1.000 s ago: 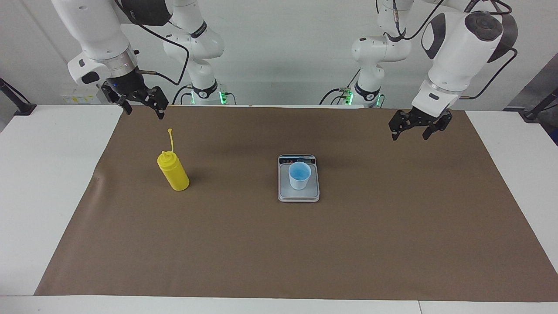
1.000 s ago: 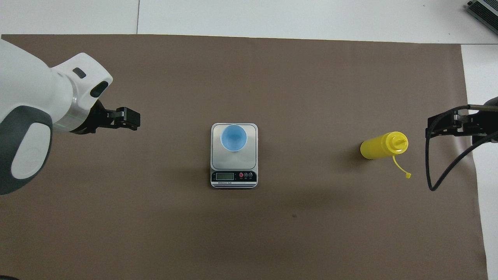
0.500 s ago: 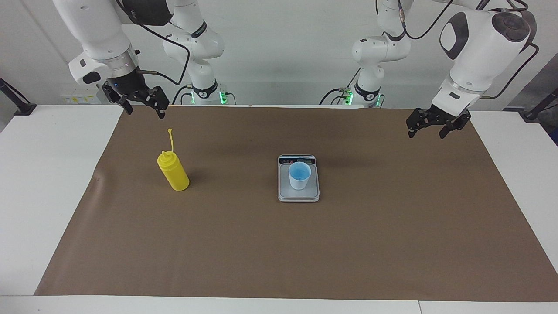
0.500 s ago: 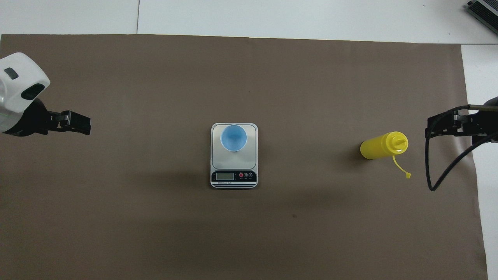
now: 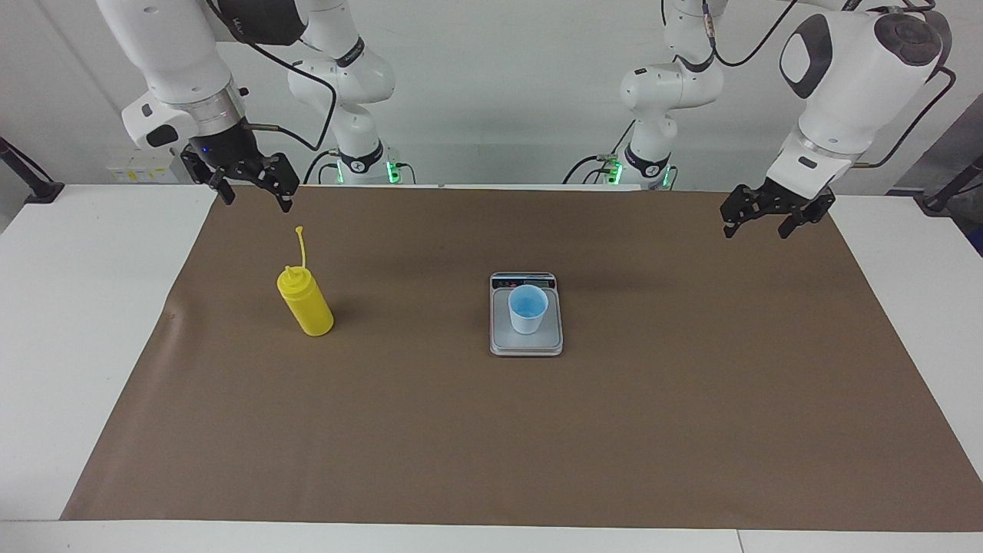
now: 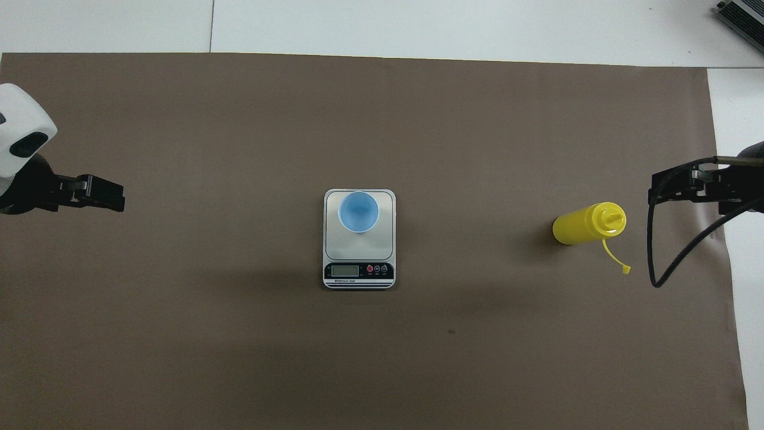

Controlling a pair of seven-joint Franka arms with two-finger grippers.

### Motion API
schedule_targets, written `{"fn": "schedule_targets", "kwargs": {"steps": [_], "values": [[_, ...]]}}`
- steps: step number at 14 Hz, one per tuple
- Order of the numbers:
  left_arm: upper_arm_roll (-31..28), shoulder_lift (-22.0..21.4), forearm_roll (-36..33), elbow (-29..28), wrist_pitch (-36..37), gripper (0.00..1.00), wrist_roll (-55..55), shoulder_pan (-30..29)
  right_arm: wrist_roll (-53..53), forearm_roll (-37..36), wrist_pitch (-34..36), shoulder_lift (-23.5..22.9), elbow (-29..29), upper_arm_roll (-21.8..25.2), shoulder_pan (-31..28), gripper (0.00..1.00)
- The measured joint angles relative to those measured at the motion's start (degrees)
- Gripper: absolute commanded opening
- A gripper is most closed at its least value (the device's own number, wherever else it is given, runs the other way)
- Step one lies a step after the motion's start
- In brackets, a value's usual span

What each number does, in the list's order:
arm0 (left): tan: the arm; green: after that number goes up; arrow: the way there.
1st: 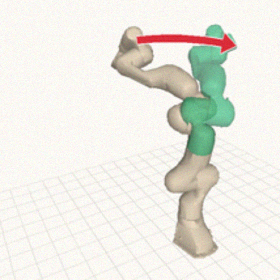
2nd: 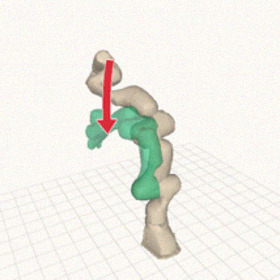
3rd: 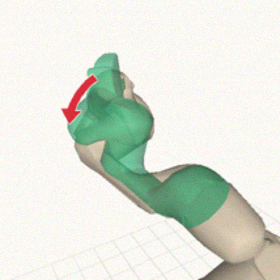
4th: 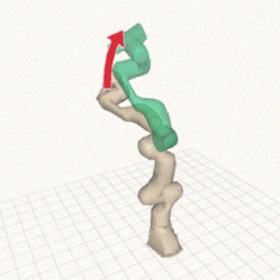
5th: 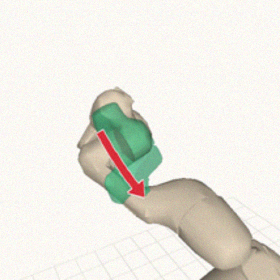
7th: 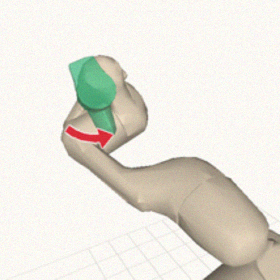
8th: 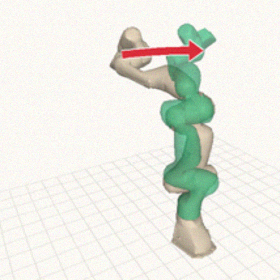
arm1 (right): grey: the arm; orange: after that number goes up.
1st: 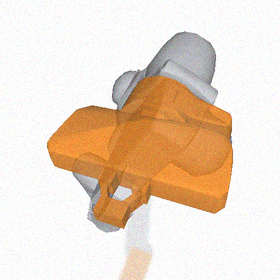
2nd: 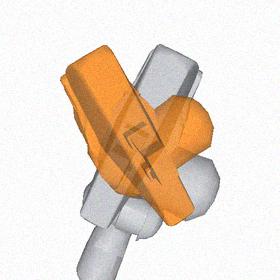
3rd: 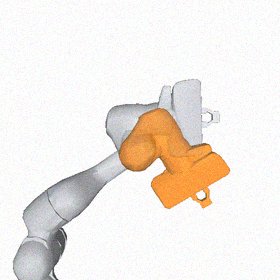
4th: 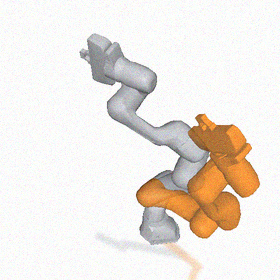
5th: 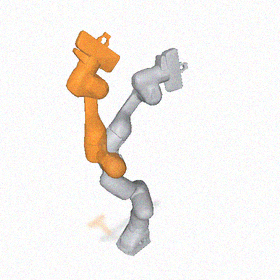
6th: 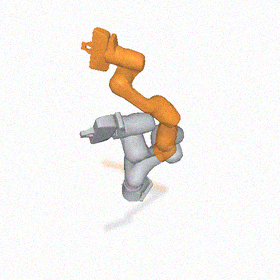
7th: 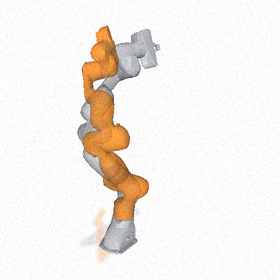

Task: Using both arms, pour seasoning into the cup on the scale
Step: 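Reach the right gripper to the yellow squeeze bottle and grasp it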

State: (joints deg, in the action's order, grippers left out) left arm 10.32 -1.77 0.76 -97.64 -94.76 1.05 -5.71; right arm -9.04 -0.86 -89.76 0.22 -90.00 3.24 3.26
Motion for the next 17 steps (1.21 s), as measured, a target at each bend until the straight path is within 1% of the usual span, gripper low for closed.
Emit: {"fn": "schedule_targets", "kwargs": {"steps": [3,5,6,7,9,11,13,14,17], "values": [[-0.1,-0.5,0.1,0.5,0.2,1.0,0.0,-0.4,0.0,0.2,-5.6,0.1,-3.3,0.3,-1.6,1.0],[-0.2,-0.6,0.1,1.9,1.8,1.0,0.0,-0.8,0.0,0.2,-9.8,0.1,-4.7,0.4,-3.2,1.0],[-0.3,-0.6,0.1,2.6,2.8,1.0,0.0,-0.8,0.0,0.2,-11.3,0.1,-5.1,0.4,-3.8,0.92],[-0.3,-0.6,0.1,3.2,3.6,1.0,0.0,-0.8,0.0,0.2,-12.6,0.1,-5.5,0.4,-4.2,0.86],[-0.3,-0.6,0.1,3.6,4.2,1.0,0.0,-0.8,0.0,0.2,-15.5,0.1,-6.6,0.5,-4.6,0.87],[-0.4,-0.6,0.1,3.6,4.3,1.0,0.0,-0.4,-1.0,0.4,-16.9,-0.1,-8.2,0.5,-4.8,0.87],[-3.5,-0.6,0.1,3.6,4.4,1.0,0.0,2.7,-6.8,1.3,-17.2,-0.8,-10.3,0.5,-5.4,0.87],[-5.0,-0.6,0.1,3.6,4.4,1.0,0.0,3.9,-9.8,2.7,-17.3,-1.4,-11.0,0.5,-6.0,0.85],[-5.4,-0.6,0.1,3.6,4.4,1.0,-0.1,3.5,-18.3,8.4,-17.3,-4.3,-11.9,0.5,-8.7,0.84]]}}
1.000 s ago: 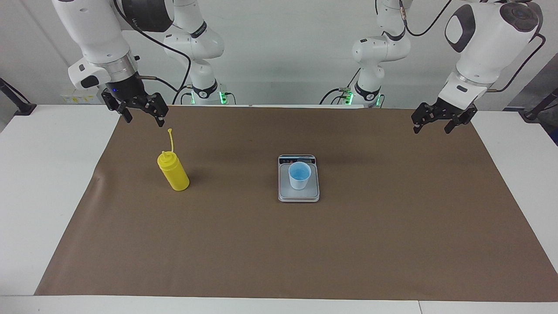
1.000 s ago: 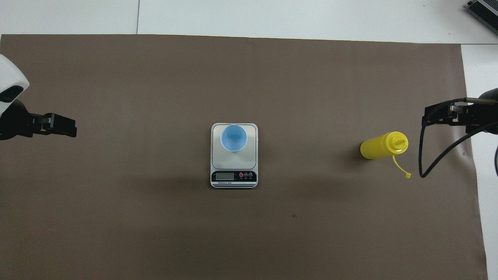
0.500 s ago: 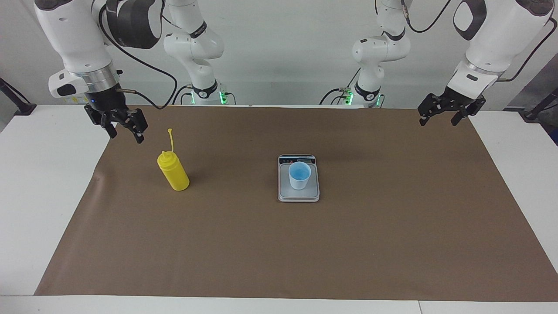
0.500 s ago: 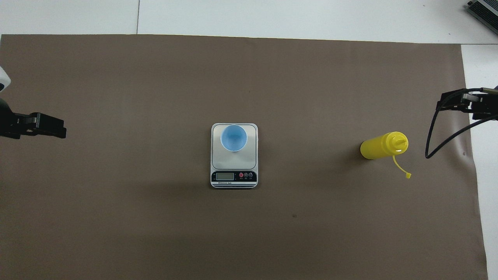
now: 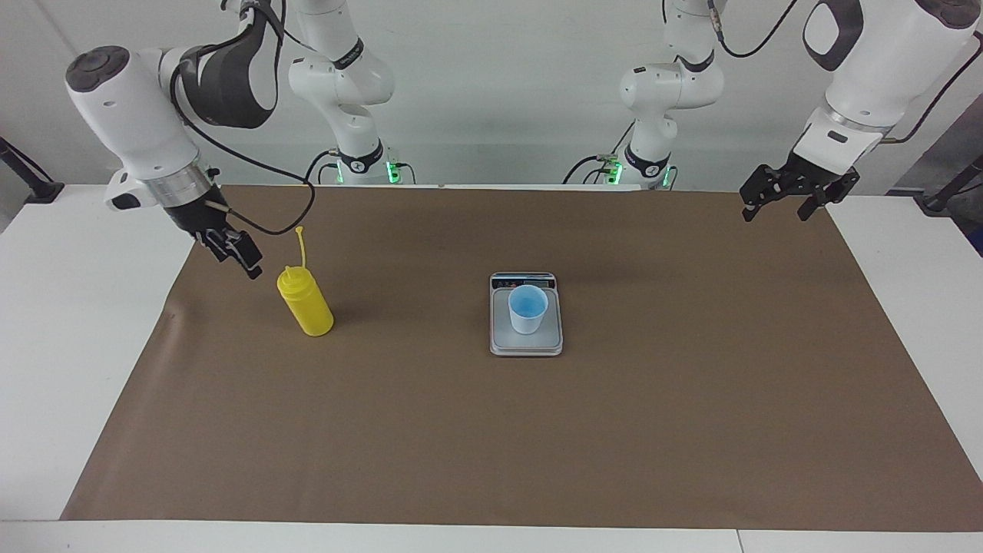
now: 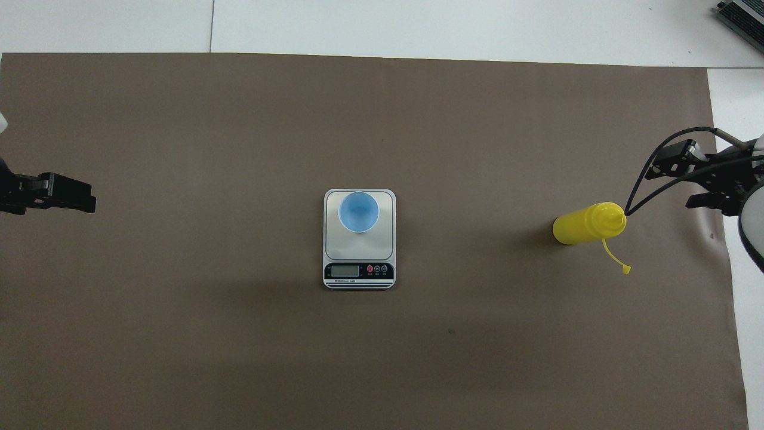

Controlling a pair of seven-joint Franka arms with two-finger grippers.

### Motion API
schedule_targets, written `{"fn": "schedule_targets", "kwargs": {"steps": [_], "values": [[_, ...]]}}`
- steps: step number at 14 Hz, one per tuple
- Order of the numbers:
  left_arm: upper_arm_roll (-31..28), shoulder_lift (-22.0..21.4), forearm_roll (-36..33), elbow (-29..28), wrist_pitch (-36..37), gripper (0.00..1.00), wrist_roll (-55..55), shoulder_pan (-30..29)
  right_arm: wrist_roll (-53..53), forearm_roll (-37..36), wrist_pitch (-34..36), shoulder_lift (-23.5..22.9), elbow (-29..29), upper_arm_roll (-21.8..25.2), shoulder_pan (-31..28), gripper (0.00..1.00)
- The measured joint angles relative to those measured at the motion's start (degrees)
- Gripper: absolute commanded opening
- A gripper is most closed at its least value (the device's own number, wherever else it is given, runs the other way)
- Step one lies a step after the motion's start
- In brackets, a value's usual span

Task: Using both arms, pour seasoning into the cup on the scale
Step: 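Reach the right gripper to the yellow squeeze bottle and grasp it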

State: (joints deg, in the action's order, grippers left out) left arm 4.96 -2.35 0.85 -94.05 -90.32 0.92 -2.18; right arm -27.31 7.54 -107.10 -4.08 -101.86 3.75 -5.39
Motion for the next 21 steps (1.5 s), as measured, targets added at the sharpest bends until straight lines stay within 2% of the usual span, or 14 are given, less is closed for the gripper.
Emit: {"fn": "schedule_targets", "kwargs": {"steps": [1,5,7,11,15,21], "values": [[0.4,0.0,0.0,0.0,0.0,1.0,0.0,-0.2,-2.2,2.3,0.0,-1.4,-0.1,0.0,-1.2,0.78],[1.1,0.0,0.0,0.0,0.1,1.0,0.0,-0.3,-14.6,6.7,1.6,-6.9,1.4,0.1,-3.2,0.78],[1.1,0.0,0.0,0.0,0.3,1.0,0.0,-0.3,-18.7,11.0,3.0,-9.0,2.7,0.1,-4.0,0.83],[1.1,0.0,0.0,1.3,1.3,1.0,0.0,-0.5,-19.5,19.7,9.5,-14.7,5.8,0.2,-9.0,0.94],[1.1,0.1,0.0,3.5,3.9,1.0,0.0,-0.5,-20.3,27.1,14.6,-21.0,7.4,0.2,-11.8,0.93],[1.3,0.3,0.0,3.8,3.9,1.0,0.0,-0.5,-21.8,29.6,16.1,-22.1,5.6,-0.1,-11.4,0.93]]}}
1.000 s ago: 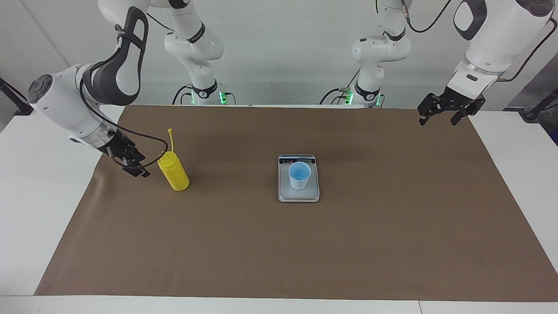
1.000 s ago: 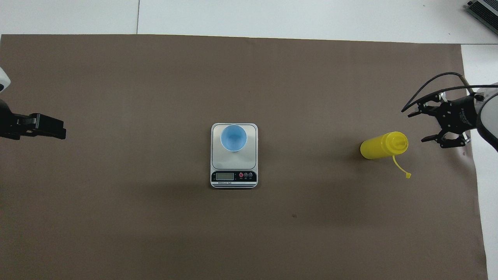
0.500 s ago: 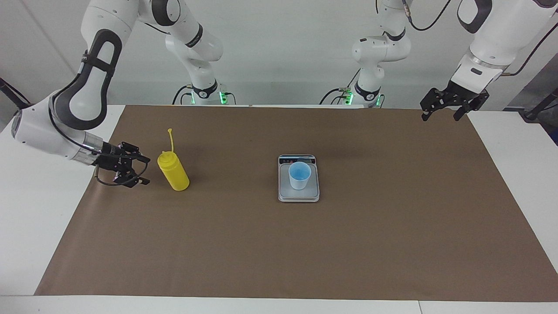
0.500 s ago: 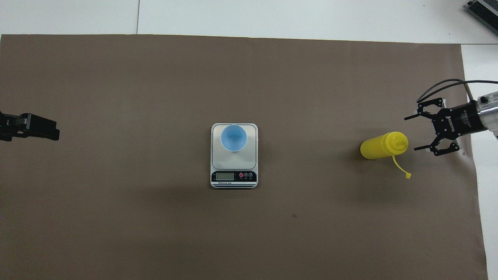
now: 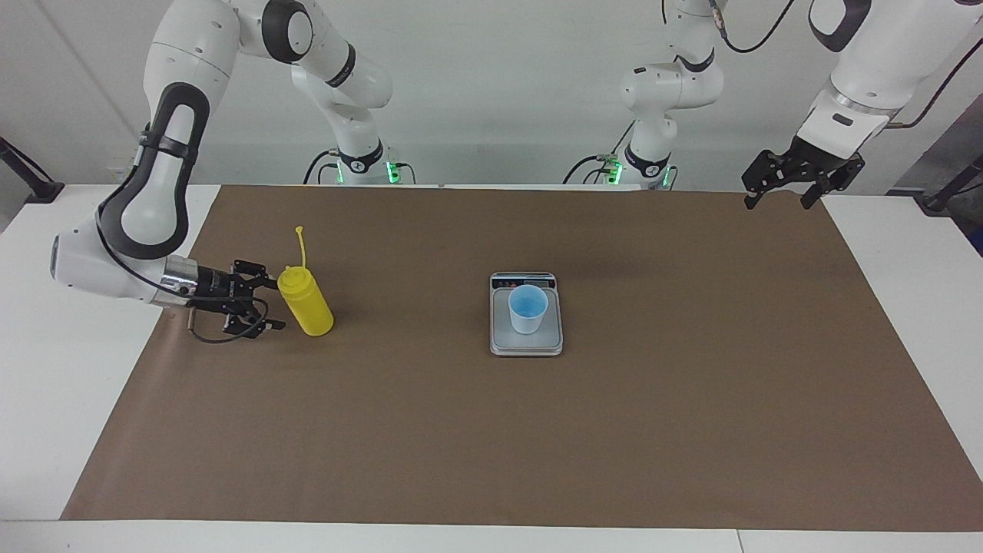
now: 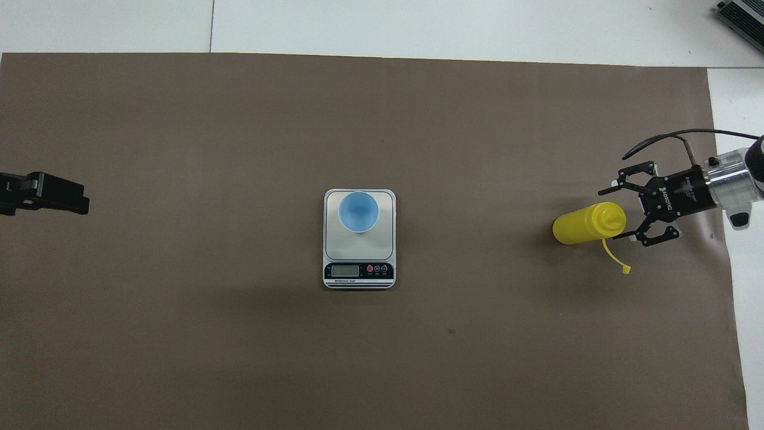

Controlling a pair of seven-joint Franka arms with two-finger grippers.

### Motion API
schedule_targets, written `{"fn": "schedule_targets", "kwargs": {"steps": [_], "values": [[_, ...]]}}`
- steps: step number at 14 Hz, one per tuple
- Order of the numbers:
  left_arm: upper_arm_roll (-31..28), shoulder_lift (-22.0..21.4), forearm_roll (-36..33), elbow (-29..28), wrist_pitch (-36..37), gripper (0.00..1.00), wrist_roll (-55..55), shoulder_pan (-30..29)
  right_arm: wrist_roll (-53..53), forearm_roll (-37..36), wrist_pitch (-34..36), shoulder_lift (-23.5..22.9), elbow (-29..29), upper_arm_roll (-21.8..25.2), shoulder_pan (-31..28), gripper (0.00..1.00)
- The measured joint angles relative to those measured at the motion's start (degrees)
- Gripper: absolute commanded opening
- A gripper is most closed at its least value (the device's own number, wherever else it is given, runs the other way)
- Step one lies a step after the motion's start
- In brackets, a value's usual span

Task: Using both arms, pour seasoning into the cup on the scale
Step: 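Reach the right gripper to the yellow squeeze bottle and grasp it, then lift the yellow bottle with the right gripper and tip it over the cup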

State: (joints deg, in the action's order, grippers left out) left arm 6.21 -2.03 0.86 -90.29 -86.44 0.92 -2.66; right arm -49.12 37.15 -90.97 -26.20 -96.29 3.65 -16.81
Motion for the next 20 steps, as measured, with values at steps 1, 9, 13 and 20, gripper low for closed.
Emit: {"fn": "schedule_targets", "kwargs": {"steps": [1,9,13,20], "values": [[0.0,0.0,0.0,0.0,0.0,1.0,0.0,0.0,0.1,0.2,0.0,0.2,-0.6,-0.1,0.0,0.93],[-0.4,0.1,0.0,-1.0,0.0,1.0,-0.7,-0.1,0.4,2.5,1.6,1.4,-3.6,-0.4,1.0,0.0],[-0.4,0.1,0.0,-1.3,0.0,1.0,-0.7,-0.1,1.8,2.5,1.5,3.9,-3.8,-0.4,2.3,0.0],[-0.3,0.0,0.0,-1.4,0.0,1.0,-0.8,-0.1,-5.1,1.8,-2.6,10.0,-4.2,-0.5,13.7,0.0]]}}
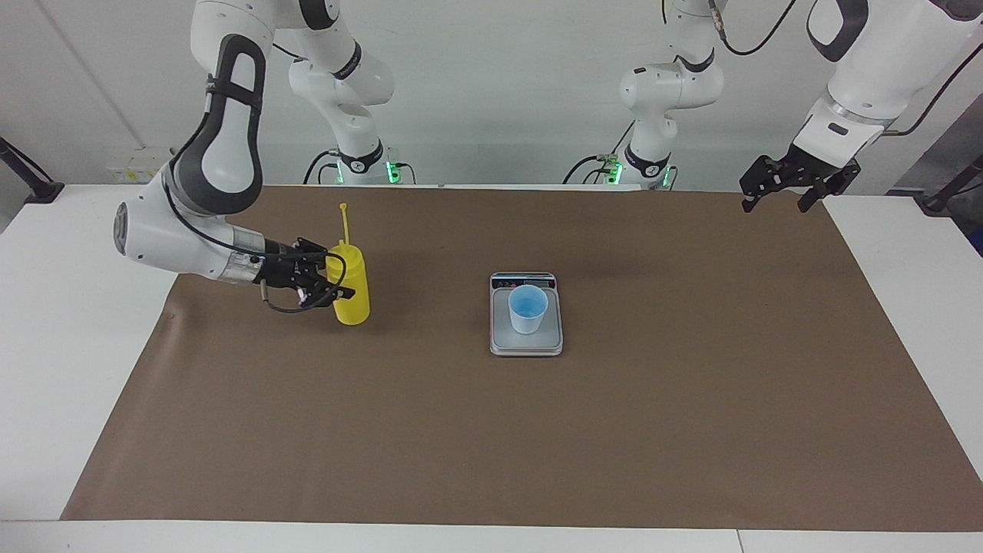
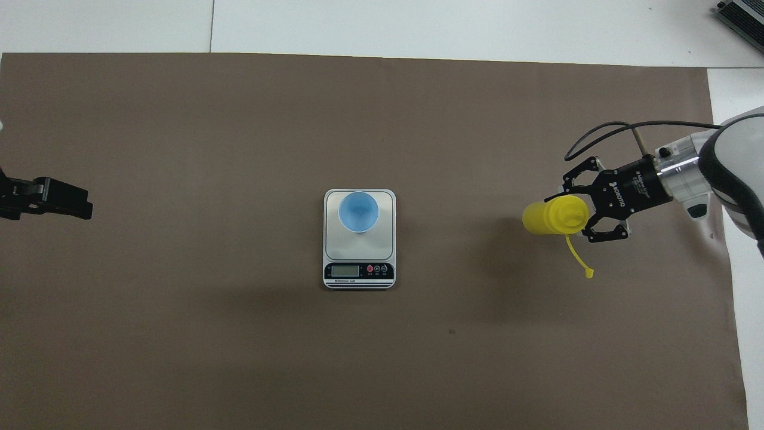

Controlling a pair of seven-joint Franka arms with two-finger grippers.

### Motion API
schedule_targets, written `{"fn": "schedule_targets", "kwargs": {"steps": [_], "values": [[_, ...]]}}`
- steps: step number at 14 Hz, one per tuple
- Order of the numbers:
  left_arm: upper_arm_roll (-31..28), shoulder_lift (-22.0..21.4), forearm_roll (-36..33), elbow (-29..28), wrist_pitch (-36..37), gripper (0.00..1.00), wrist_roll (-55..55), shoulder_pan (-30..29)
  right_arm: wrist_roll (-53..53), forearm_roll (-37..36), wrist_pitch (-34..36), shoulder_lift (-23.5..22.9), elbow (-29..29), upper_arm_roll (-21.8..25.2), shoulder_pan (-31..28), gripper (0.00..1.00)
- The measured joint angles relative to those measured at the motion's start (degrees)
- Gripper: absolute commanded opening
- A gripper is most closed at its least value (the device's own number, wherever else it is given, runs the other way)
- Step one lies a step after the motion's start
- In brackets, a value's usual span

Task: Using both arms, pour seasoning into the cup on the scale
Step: 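Lift the yellow bottle with the right gripper and tip it over the cup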

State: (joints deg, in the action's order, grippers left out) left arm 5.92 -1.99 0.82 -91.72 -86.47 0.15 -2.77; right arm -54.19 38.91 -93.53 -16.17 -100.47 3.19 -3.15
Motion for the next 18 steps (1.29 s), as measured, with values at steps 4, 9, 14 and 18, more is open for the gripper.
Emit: {"fn": "schedule_targets", "kwargs": {"steps": [4,9,14,18], "values": [[0.0,0.0,0.0,-0.1,0.0,1.0,0.0,0.0,-7.6,-5.4,-6.0,1.0,0.1,0.0,5.4,0.0],[0.1,0.0,0.0,-0.1,0.0,1.0,0.0,0.0,-21.8,-14.4,-17.0,1.4,0.7,-0.1,13.4,0.0],[0.1,0.0,0.0,-0.1,0.0,1.0,0.0,0.0,-35.8,-27.4,-18.1,0.7,5.3,-0.2,18.6,0.0],[0.1,0.0,0.0,-0.1,0.0,1.0,0.0,0.0,-46.8,-32.7,-19.3,-2.2,9.4,-0.2,23.2,0.0]]}}
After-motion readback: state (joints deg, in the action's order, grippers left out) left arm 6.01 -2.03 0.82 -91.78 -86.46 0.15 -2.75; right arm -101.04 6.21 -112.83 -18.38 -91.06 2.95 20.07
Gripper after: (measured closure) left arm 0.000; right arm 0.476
